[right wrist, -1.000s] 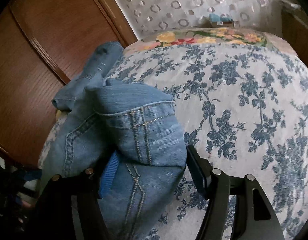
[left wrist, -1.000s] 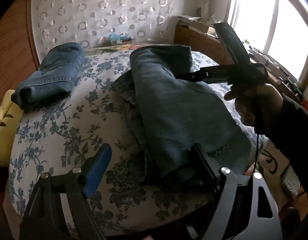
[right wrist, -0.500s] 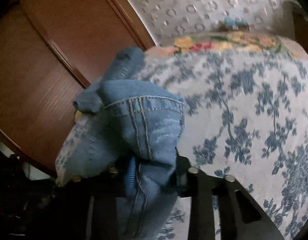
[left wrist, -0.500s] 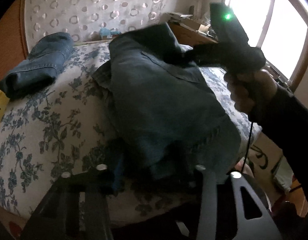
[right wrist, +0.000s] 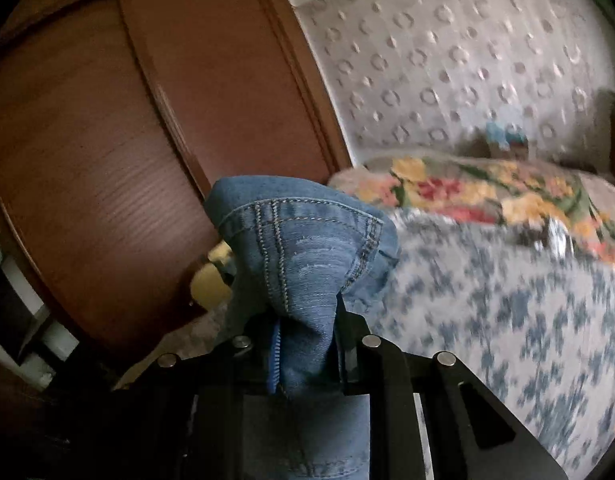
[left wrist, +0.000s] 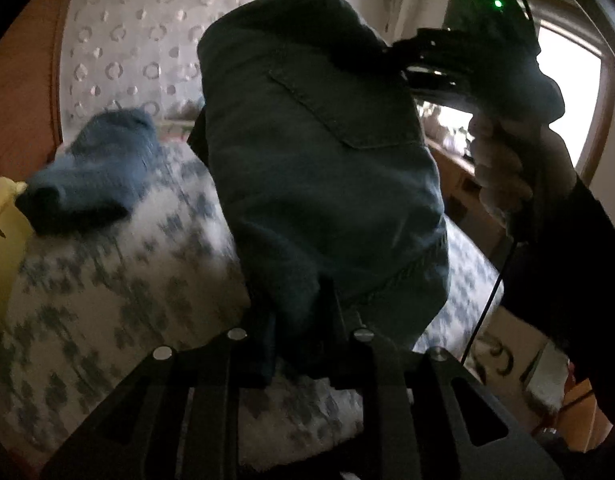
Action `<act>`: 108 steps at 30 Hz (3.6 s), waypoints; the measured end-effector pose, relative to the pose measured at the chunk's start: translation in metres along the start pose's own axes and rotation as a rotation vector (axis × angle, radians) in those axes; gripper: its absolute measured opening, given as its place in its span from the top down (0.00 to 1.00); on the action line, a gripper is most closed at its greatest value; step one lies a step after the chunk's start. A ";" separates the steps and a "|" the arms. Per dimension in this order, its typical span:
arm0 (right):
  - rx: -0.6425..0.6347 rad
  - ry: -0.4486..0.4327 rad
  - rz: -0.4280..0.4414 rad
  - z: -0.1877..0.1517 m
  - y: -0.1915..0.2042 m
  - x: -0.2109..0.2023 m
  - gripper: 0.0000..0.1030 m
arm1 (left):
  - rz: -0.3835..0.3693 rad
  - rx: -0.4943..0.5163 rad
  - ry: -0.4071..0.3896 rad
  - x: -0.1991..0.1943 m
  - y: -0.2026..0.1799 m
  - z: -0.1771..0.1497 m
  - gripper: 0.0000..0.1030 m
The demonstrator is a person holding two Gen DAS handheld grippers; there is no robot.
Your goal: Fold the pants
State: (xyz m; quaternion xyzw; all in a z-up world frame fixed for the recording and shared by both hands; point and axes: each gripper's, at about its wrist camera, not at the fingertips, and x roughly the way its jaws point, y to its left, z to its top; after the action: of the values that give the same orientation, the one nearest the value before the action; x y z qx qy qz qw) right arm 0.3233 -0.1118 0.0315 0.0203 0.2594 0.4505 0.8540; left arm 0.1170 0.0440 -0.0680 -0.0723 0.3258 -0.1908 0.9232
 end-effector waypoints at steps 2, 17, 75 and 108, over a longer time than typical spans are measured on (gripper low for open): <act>-0.019 -0.007 0.007 0.014 0.007 0.002 0.81 | 0.003 -0.011 -0.036 -0.010 0.012 0.015 0.82; -0.111 -0.066 0.252 0.139 0.081 0.108 0.81 | 0.211 -0.085 -0.228 -0.094 0.158 0.104 0.82; -0.118 -0.043 -0.181 -0.063 0.041 0.015 0.90 | 0.355 0.045 -0.131 -0.056 0.084 0.128 0.11; 0.001 -0.273 -0.575 -0.178 0.125 -0.179 0.39 | 0.284 0.107 -0.251 -0.088 -0.109 0.100 0.00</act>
State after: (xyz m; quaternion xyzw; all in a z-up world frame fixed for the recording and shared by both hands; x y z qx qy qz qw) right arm 0.0639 -0.2122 -0.0128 0.0068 0.1377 0.1835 0.9733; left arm 0.0833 -0.0197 0.0883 0.0005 0.2045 -0.0650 0.9767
